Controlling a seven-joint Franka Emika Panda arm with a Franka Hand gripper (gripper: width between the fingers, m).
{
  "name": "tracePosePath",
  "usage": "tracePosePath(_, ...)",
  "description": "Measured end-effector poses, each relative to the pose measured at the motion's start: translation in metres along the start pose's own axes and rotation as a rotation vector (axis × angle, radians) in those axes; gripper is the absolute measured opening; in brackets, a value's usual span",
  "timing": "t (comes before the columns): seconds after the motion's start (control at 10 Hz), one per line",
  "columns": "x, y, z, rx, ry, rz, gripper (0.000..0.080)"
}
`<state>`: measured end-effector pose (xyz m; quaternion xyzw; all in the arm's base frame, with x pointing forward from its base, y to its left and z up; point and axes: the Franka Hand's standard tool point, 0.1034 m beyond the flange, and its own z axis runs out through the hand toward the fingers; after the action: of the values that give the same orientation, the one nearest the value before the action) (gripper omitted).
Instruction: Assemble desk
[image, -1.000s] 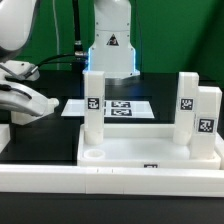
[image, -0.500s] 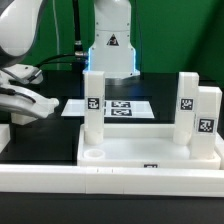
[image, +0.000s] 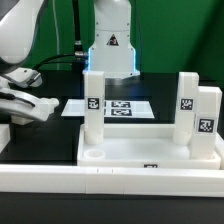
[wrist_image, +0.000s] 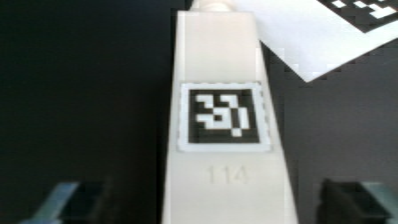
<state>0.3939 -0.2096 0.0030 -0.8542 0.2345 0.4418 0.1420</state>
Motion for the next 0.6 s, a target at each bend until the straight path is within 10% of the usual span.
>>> tracePosePath(0.2,0.0,-0.001,0.0,-0.001,0.001,0.002,0.0288)
tracePosePath(0.4,-0.001,-0.004,-0.002,-0.012,0.005,-0.003,0.0288)
tracePosePath(0.6,-0.013,-0.024,-0.017,-0.076,0.022,-0.029,0.0289)
